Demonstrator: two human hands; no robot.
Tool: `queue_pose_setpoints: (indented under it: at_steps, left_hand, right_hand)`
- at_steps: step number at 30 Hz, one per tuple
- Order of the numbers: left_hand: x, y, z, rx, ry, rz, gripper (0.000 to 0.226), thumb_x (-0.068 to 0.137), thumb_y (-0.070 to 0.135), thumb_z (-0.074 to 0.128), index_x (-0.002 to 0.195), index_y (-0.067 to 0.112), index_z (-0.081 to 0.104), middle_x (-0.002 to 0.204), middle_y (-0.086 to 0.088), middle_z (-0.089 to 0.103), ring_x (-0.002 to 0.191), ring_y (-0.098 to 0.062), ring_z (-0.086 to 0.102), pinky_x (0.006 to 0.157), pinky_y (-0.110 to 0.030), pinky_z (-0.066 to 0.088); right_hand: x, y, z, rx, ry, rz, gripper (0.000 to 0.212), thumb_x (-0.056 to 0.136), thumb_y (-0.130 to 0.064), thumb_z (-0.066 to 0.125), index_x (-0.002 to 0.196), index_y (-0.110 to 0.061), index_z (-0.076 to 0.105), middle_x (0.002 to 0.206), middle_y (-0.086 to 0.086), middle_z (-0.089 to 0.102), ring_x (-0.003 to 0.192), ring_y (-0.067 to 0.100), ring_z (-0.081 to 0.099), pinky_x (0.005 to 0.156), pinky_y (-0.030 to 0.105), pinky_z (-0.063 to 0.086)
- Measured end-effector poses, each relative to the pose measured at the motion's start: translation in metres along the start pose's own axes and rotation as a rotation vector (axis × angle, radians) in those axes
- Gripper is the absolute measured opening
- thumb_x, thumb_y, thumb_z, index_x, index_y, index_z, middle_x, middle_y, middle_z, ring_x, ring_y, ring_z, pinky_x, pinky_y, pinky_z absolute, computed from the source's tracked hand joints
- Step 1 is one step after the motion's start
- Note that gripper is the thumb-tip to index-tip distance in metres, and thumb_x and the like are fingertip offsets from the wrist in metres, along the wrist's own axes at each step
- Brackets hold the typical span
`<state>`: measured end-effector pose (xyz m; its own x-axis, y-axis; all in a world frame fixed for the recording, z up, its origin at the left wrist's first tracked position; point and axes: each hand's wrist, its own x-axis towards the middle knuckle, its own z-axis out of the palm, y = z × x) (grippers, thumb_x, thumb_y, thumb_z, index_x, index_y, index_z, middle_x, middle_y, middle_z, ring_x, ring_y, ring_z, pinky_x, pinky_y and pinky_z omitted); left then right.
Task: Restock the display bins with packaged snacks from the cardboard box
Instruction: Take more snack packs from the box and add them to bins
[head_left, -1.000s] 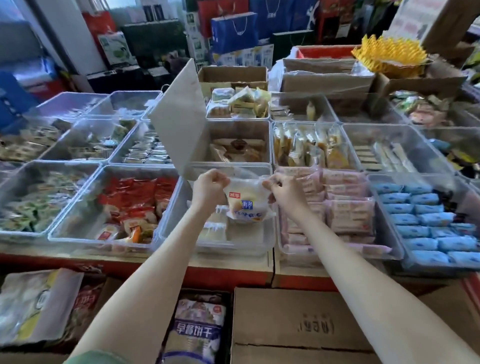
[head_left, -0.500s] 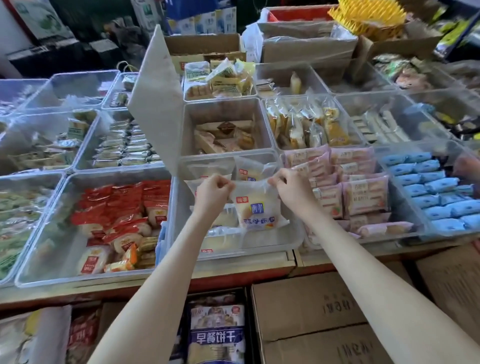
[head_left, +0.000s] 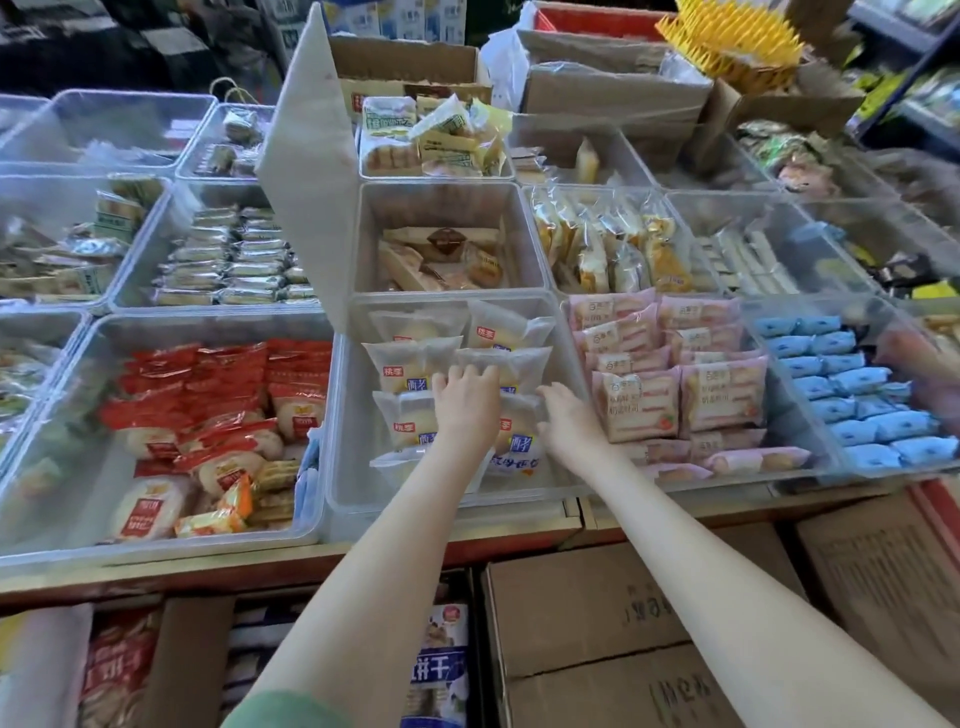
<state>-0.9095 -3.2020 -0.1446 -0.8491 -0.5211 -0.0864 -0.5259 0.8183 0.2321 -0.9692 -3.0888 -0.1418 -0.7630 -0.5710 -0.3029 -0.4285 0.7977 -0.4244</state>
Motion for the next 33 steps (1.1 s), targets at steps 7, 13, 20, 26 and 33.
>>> queue_pose_setpoints:
  at_steps: [7, 13, 20, 26, 33]
  left_hand:
    - [-0.034, 0.024, 0.003, -0.086, 0.086, -0.084, 0.041, 0.088, 0.012, 0.051, 0.128, 0.011, 0.044, 0.134, -0.009, 0.046, 0.128, -0.029, 0.039, 0.112, -0.044, 0.017]
    - [-0.075, 0.105, -0.028, -0.232, 0.1, 0.138, 0.034, 0.095, 0.013, 0.043, 0.127, 0.003, 0.042, 0.128, -0.017, 0.047, 0.115, -0.035, 0.047, 0.09, -0.038, 0.04]
    - [-0.146, 0.271, -0.037, -0.277, 0.152, 0.431, 0.033, 0.093, 0.015, 0.048, 0.125, 0.005, 0.047, 0.127, -0.015, 0.05, 0.116, -0.034, 0.049, 0.09, -0.041, 0.044]
    - [-0.234, 0.46, -0.012, -0.263, 0.165, 0.552, 0.034, 0.095, 0.021, 0.047, 0.127, 0.009, 0.046, 0.124, -0.013, 0.05, 0.116, -0.033, 0.049, 0.086, -0.042, 0.043]
    - [-0.272, 0.63, 0.036, -0.108, 0.17, 0.605, 0.034, 0.095, 0.026, 0.046, 0.125, 0.011, 0.045, 0.123, -0.011, 0.05, 0.114, -0.03, 0.051, 0.087, -0.039, 0.044]
  right_hand:
    - [-0.037, 0.014, -0.034, -0.067, 0.119, -0.125, 0.045, 0.097, -0.011, 0.046, 0.141, -0.009, 0.038, 0.147, 0.006, 0.035, 0.135, 0.025, 0.035, 0.107, 0.036, 0.033]
    - [-0.086, 0.064, -0.086, -0.074, 0.268, -0.21, 0.043, 0.092, -0.005, 0.048, 0.134, -0.013, 0.05, 0.136, 0.006, 0.049, 0.125, 0.025, 0.046, 0.101, 0.038, 0.04]
    - [-0.188, 0.196, -0.173, -0.045, 0.49, -0.138, 0.038, 0.091, -0.003, 0.049, 0.129, -0.008, 0.053, 0.131, 0.01, 0.051, 0.118, 0.027, 0.051, 0.094, 0.032, 0.039]
    - [-0.299, 0.362, -0.228, -0.005, 0.568, -0.104, 0.038, 0.084, 0.0, 0.058, 0.121, -0.002, 0.057, 0.117, 0.019, 0.057, 0.108, 0.036, 0.056, 0.092, 0.035, 0.041]
    - [-0.37, 0.505, -0.278, -0.06, 0.598, 0.029, 0.039, 0.09, -0.005, 0.052, 0.128, -0.007, 0.052, 0.13, 0.011, 0.052, 0.122, 0.027, 0.047, 0.102, 0.033, 0.036]
